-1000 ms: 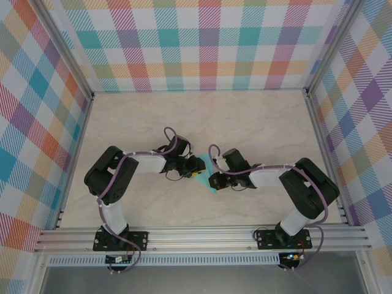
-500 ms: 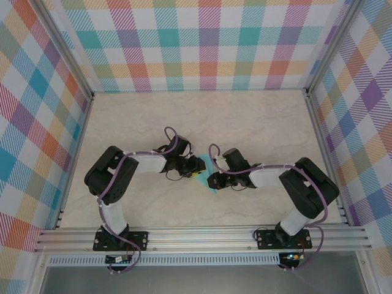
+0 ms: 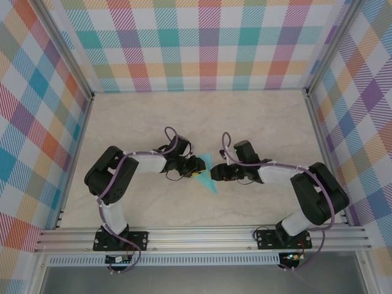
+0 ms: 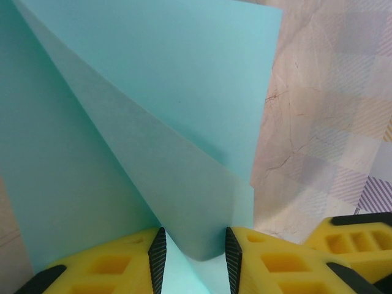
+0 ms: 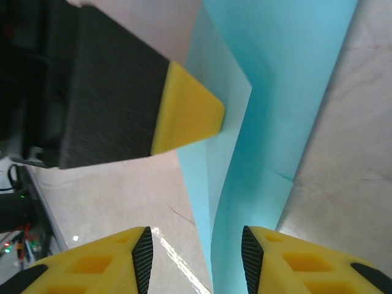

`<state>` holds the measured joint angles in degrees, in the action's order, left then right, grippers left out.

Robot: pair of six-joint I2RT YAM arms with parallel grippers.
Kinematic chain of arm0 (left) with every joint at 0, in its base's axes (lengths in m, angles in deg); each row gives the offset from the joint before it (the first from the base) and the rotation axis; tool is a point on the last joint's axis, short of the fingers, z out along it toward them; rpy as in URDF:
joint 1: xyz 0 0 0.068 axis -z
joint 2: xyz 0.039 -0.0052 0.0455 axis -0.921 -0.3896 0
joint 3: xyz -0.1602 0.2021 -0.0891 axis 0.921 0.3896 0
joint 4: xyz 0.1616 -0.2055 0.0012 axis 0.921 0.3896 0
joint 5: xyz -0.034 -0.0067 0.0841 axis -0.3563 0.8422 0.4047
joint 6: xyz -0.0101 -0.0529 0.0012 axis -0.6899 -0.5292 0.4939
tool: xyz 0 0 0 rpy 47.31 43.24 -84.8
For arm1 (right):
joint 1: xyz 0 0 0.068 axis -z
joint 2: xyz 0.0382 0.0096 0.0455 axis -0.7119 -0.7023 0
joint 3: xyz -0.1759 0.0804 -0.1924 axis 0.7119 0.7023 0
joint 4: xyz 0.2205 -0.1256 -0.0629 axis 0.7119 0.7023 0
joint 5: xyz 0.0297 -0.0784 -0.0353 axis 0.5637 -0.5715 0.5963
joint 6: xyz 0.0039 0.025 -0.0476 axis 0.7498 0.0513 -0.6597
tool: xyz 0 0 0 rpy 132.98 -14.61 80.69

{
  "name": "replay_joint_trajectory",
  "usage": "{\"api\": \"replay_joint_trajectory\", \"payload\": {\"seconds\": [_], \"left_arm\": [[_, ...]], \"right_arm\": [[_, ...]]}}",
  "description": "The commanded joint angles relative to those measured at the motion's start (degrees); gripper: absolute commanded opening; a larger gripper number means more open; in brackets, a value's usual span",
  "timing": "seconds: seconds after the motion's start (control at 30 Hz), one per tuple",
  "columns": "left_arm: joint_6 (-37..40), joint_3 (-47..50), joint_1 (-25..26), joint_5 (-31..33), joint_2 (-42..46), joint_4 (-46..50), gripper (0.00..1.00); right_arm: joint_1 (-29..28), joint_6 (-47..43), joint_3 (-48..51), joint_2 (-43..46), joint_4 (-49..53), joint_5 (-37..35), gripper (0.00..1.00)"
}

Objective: Fold a paper plane with a square sheet of paper (fold left side to right side)
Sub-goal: Fourth fold the wing at the center of the table.

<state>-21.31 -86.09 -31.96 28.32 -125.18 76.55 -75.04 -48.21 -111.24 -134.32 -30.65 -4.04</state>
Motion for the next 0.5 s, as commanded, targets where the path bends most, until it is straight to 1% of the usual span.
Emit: {"api": "replay_joint_trajectory", "payload": {"seconds": [0.0,0.13,0.27,0.37,0.47], "left_arm": [[1.2,-0.2,0.5,2.3,-0.6,2.6,0.34],[1.0,-0.2,0.5,2.3,-0.5,2.4,0.34],[1.0,-0.2,0.5,2.2,-0.5,2.3,0.34],[1.0,-0.1,0.5,2.2,-0.2,2.4,0.34],[1.0,-0.3,0.5,2.1,-0.4,2.4,0.34]], "right_arm": [[2.8,2.5,-1.6,0.2,-1.9,6.7,0.44],[5.4,3.7,-4.2,-3.9,-2.5,9.4,0.39],[5.4,4.5,-7.2,-8.7,-3.1,11.2,0.36],[5.3,5.5,-8.0,-11.4,-4.7,11.5,0.35],[5.4,6.7,-8.7,-13.6,-6.7,13.2,0.33]]}}
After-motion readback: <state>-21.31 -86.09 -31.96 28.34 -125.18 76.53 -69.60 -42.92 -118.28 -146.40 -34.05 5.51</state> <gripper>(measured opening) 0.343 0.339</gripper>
